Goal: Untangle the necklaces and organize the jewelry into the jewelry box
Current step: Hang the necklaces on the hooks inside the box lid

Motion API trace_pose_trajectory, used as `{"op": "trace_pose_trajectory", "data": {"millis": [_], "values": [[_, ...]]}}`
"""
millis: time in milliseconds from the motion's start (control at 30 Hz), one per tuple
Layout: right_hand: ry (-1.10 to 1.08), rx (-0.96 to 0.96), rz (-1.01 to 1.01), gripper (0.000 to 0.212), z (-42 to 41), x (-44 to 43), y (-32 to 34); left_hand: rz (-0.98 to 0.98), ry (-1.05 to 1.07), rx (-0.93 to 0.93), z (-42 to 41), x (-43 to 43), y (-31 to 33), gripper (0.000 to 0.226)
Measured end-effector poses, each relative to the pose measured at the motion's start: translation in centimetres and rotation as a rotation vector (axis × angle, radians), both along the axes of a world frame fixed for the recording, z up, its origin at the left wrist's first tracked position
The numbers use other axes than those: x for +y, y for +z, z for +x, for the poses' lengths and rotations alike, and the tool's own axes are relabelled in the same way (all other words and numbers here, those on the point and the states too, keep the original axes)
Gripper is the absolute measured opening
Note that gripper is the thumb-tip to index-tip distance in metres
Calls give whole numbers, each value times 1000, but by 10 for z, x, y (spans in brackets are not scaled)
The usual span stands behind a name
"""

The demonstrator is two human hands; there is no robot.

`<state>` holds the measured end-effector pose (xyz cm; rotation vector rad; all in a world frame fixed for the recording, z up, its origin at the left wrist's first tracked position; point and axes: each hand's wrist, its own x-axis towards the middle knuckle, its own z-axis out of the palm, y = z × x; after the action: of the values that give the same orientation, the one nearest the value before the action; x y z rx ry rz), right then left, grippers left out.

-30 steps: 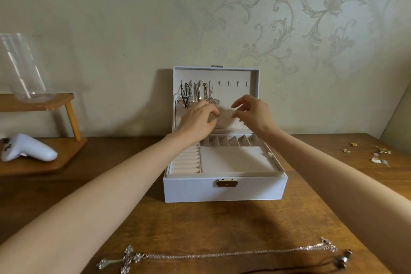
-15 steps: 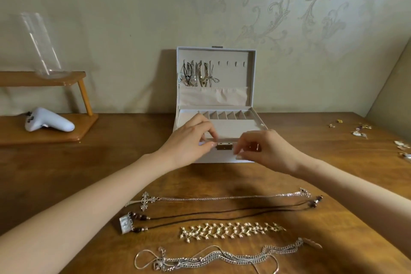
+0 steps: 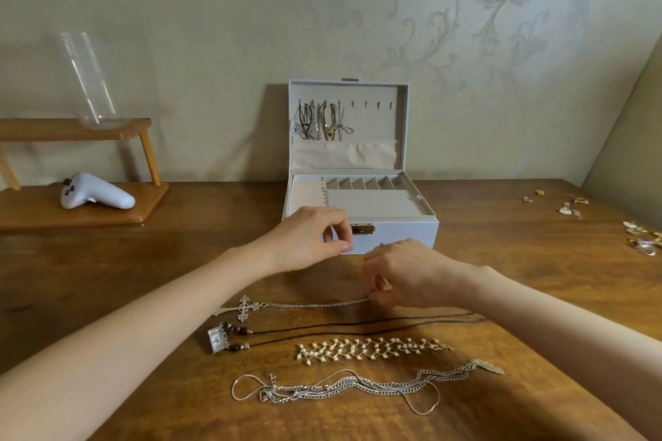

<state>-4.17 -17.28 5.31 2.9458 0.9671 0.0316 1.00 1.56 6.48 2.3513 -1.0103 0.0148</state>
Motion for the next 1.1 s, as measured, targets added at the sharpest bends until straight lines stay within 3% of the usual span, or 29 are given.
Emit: {"op": "trace_pose_trajectory", "data": {"millis": [167,333,467,533,733,1100], "values": [[-105,45,169,11,8,-7,3,208,-62,191,0,-3,5,12],[-169,222,544,9,15,-16,6,289,-86,205,-3,-11,-7,32],[-192,313,730,19,17,-16,6,176,-80,220,-1,-19,-10,13],[-191,354,788,19,20,-17,6,73,-83,316,-1,-19,-10,7],[-191,504,995,7,32,-23,18,-169,-68,416,5,-16,-7,12],[-210,499,1099,14,36,-11,20,-279,-28,559,5,-9,-10,19]]}}
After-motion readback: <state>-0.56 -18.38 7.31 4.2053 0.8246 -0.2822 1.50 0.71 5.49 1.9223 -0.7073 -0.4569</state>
